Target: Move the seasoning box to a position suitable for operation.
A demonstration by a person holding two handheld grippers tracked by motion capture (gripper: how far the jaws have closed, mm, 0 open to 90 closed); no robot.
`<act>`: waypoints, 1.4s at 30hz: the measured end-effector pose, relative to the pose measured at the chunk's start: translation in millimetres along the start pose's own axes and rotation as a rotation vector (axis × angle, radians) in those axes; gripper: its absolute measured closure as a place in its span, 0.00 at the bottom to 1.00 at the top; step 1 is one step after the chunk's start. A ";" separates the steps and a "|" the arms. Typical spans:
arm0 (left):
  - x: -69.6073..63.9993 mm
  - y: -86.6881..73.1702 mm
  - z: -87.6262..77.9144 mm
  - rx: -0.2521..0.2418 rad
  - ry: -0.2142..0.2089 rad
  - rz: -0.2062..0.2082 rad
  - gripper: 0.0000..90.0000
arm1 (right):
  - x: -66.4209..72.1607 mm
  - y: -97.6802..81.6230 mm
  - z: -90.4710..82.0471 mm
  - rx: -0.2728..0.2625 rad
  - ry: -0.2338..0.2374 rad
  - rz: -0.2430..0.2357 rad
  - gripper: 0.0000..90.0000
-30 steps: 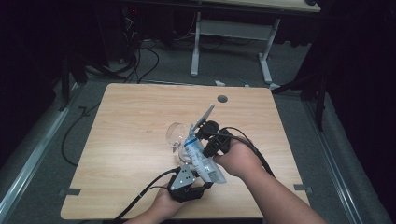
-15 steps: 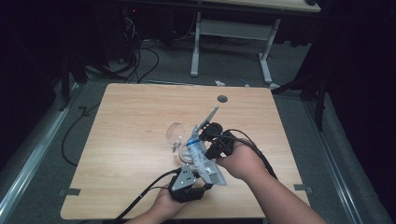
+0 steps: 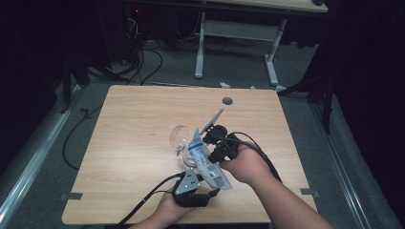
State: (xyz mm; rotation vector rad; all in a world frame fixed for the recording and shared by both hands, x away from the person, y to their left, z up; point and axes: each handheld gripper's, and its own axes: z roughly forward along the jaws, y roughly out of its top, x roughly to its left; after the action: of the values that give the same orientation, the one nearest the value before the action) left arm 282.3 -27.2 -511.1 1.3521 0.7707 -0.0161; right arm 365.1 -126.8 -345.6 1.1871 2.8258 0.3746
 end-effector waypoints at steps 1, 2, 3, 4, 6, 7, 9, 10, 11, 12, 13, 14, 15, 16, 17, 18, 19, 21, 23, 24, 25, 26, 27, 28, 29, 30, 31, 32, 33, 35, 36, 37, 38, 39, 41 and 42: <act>0.6 -0.5 -0.5 -0.001 0.002 0.000 0.45 | 0.0 -0.1 -0.2 -0.001 -0.001 -0.001 1.00; 1.3 -0.8 -0.8 0.000 0.003 0.002 0.45 | -0.4 -0.5 -0.3 -0.004 -0.001 -0.002 1.00; 1.9 -1.3 -1.0 0.000 0.007 0.004 0.45 | -1.2 -1.0 -0.1 -0.007 0.002 -0.004 1.00; 2.7 -1.5 -1.4 0.003 0.008 0.005 0.44 | -1.7 -1.3 -0.1 -0.008 -0.001 -0.009 1.00; 3.5 -1.8 -2.0 0.006 0.007 -0.005 0.44 | -2.1 -2.0 -0.2 -0.012 0.004 -0.005 1.00; 3.8 -2.5 -2.1 0.007 0.009 -0.002 0.44 | -1.6 -2.3 -0.5 -0.009 0.004 0.002 1.00; 4.1 -4.0 -2.5 0.011 0.013 0.007 0.43 | -1.9 -2.8 -1.0 -0.011 0.005 0.001 1.00; 4.3 -4.5 -2.9 0.013 0.012 0.011 0.43 | -2.1 -3.3 -1.4 -0.012 0.001 -0.005 1.00; 4.5 -4.9 -3.4 0.015 0.012 0.018 0.43 | -2.5 -3.5 -2.0 -0.014 0.000 -0.007 1.00; 4.7 -4.9 -3.7 0.013 0.012 0.020 0.43 | -2.6 -3.7 -3.1 -0.013 -0.001 -0.006 1.00; 4.8 -4.9 -3.7 0.011 0.012 0.019 0.43 | -2.1 -3.9 -4.2 -0.012 -0.005 0.002 1.00; 5.1 -4.9 -3.9 0.009 0.012 0.016 0.43 | -2.0 -4.0 -4.8 -0.014 -0.007 0.003 1.00; 5.2 -5.2 -4.1 0.009 0.012 0.017 0.42 | -2.7 -4.2 -5.7 -0.013 -0.013 -0.009 1.00; 5.3 -5.8 -4.6 0.012 0.011 0.021 0.42 | -2.3 -4.3 -6.4 -0.012 -0.015 -0.005 1.00; 5.3 -6.3 -5.1 0.013 0.012 0.025 0.42 | -2.4 -4.4 -6.8 -0.014 -0.020 -0.013 1.00; 5.4 -7.0 -5.8 0.016 0.012 0.031 0.42 | -1.6 -4.8 -8.0 -0.011 -0.023 -0.004 1.00; 5.6 -7.5 -6.5 0.018 0.014 0.035 0.42 | -1.6 -4.8 -8.0 -0.011 -0.023 -0.004 1.00; 6.4 -7.7 -8.3 0.015 0.017 0.034 0.42 | -1.8 -5.5 -8.5 -0.009 -0.027 -0.001 1.00; 7.4 -7.4 -11.9 0.016 0.018 0.029 0.42 | -3.0 -6.2 -7.2 -0.012 -0.026 -0.013 1.00; 7.8 -7.3 -14.0 0.015 0.020 0.026 0.42 | -2.8 -6.7 -6.4 -0.008 -0.027 -0.008 1.00; 8.5 -7.2 -16.1 0.018 0.021 0.030 0.42 | -3.2 -6.9 -6.0 -0.006 -0.029 -0.011 1.00; 9.0 -6.9 -20.1 0.013 0.019 0.025 0.42 | -3.2 -7.2 -5.9 -0.006 -0.026 -0.008 1.00; 10.0 -6.3 -23.5 0.012 0.019 0.029 0.42 | -2.9 -7.6 -6.4 -0.006 -0.025 -0.002 1.00; 10.6 -5.6 -25.8 0.007 0.021 0.028 0.42 | -3.1 -7.6 -7.2 -0.006 -0.026 -0.004 1.00; 12.1 -4.2 -29.3 0.005 0.023 0.029 0.42 | -3.1 -7.7 -7.6 -0.010 -0.025 -0.006 1.00; 14.2 -1.7 -33.6 -0.001 0.026 0.021 0.42 | -3.0 -7.8 -8.5 -0.010 -0.028 -0.004 1.00; 17.0 1.2 -38.1 -0.008 0.036 0.015 0.42 | -3.1 -7.8 -9.2 -0.011 -0.034 -0.004 1.00; 19.1 3.1 -40.7 -0.015 0.043 0.016 0.42 | -3.9 -7.7 -9.3 -0.013 -0.035 -0.013 1.00; 21.8 5.4 -44.5 -0.021 0.051 0.015 0.42 | -3.5 -7.8 -9.3 -0.010 -0.035 -0.007 1.00; 28.6 10.1 -53.1 -0.032 0.072 0.015 0.43 | -3.2 -7.7 -8.8 -0.010 -0.036 -0.009 1.00; 32.8 12.7 -57.8 -0.038 0.084 0.016 0.43 | -2.7 -7.4 -8.6 -0.007 -0.039 -0.012 1.00; 35.8 14.6 -61.4 -0.043 0.092 0.013 0.43 | -3.0 -7.0 -8.5 -0.008 -0.039 -0.024 1.00; 41.3 17.6 -67.2 -0.053 0.108 0.014 0.43 | -2.8 -6.9 -8.4 -0.009 -0.041 -0.025 1.00; 45.9 19.5 -71.7 -0.054 0.122 0.022 0.43 | -2.4 -6.7 -8.2 -0.010 -0.041 -0.021 1.00; 54.0 21.7 -78.4 -0.061 0.149 0.039 0.43 | -2.1 -6.7 -7.0 -0.010 -0.043 -0.026 1.00; 59.9 23.2 -82.2 -0.060 0.165 0.043 0.43 | -2.2 -6.9 -6.5 -0.010 -0.042 -0.025 1.00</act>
State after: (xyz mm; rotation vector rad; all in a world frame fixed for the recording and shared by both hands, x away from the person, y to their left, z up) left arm 297.7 75.3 -522.4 1.3239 0.8739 0.1530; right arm 360.9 -134.3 -341.1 1.1431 2.7971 0.3571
